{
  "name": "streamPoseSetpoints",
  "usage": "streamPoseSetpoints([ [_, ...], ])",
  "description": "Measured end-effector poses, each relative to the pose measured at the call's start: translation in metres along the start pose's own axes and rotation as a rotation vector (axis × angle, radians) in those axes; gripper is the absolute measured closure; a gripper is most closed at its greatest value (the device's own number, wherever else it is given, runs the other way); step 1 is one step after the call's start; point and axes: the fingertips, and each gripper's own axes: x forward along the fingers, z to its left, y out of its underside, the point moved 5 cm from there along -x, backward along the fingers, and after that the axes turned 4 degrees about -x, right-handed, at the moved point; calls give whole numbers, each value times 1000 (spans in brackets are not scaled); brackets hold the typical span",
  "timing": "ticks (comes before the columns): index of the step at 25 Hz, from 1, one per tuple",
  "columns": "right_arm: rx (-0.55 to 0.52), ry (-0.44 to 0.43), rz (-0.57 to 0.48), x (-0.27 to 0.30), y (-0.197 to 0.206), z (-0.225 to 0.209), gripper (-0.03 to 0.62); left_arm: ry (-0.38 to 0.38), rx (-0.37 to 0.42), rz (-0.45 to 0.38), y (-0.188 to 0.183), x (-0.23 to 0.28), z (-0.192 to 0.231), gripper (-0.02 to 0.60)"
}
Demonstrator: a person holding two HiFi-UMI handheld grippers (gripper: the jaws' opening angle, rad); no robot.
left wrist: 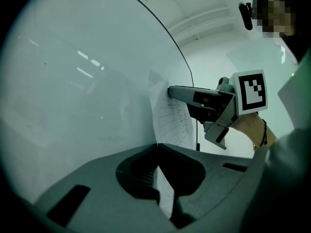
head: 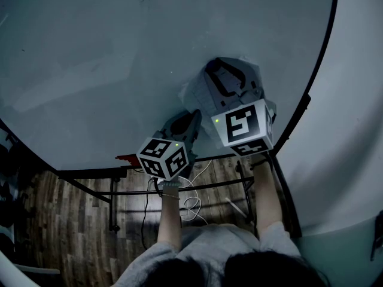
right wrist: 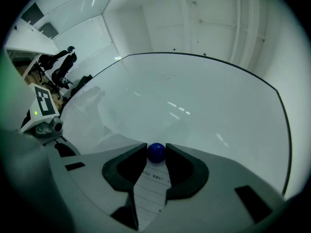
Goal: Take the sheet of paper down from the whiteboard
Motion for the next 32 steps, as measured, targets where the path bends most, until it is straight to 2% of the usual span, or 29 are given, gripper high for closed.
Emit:
streamPoseSetpoints([
  [22, 32, 8, 7, 0, -3, -7, 474, 44, -8, 24, 1, -11, -3, 575],
  [28, 43, 10, 3, 1, -2, -9, 474, -1, 17, 106, 18, -15, 4, 575],
  [32, 49, 16, -3, 1, -2, -9, 474, -3, 15, 118, 22, -18, 4, 575],
])
